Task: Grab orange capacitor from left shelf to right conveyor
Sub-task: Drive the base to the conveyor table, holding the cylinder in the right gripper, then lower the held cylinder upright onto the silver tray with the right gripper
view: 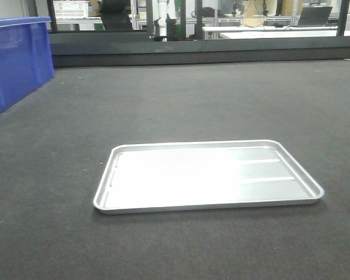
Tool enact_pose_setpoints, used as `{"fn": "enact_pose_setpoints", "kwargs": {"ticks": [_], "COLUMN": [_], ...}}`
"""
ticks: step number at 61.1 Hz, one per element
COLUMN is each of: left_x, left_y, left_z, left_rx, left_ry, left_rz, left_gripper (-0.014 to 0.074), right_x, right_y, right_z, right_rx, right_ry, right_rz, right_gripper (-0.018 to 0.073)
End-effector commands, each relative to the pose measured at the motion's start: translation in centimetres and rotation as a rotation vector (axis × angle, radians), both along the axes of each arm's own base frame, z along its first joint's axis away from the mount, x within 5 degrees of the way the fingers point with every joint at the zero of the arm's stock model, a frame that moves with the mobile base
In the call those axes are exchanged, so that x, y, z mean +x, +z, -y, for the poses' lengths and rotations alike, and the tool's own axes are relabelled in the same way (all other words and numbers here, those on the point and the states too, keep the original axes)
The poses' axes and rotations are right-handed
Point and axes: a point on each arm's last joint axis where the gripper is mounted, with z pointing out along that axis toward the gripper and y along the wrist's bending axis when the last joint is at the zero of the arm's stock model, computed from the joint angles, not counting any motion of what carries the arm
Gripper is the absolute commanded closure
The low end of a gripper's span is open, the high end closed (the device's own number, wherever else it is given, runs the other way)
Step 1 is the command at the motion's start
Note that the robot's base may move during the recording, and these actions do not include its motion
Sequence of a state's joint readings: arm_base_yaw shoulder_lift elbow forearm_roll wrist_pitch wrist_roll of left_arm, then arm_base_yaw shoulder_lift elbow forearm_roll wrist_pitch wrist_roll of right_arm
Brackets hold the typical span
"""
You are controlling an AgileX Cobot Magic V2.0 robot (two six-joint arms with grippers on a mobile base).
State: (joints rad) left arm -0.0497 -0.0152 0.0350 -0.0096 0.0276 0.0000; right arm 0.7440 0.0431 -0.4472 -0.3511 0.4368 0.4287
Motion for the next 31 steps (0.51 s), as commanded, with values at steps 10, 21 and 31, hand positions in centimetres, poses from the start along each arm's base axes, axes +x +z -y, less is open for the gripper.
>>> {"fn": "enact_pose_setpoints", "kwargs": {"ticks": [10,21,31], "left_x": [0.0,0.0,0.0], "left_y": [0.1,0.1,0.1], "left_z": [0.0,0.0,0.0], "left_rx": [-0.007,-0.007,-0.007], "left_ry": [-0.001,-0.001,-0.001], "left_rz": [0.070,0.070,0.070], "left_gripper": [0.0722,0.0722,0.0722], "right_x": [-0.3,-0.6,0.6], "right_y": [1.7,2.4,2.7], "right_z": [0.0,-0.1,-1.5], "right_rx": [0.041,0.082,0.090], "right_ry": [0.020,0.044,0.072], "right_rz": [0.109,0.175,0.136], "right_gripper": [0.0510,0.0510,0.0505]}}
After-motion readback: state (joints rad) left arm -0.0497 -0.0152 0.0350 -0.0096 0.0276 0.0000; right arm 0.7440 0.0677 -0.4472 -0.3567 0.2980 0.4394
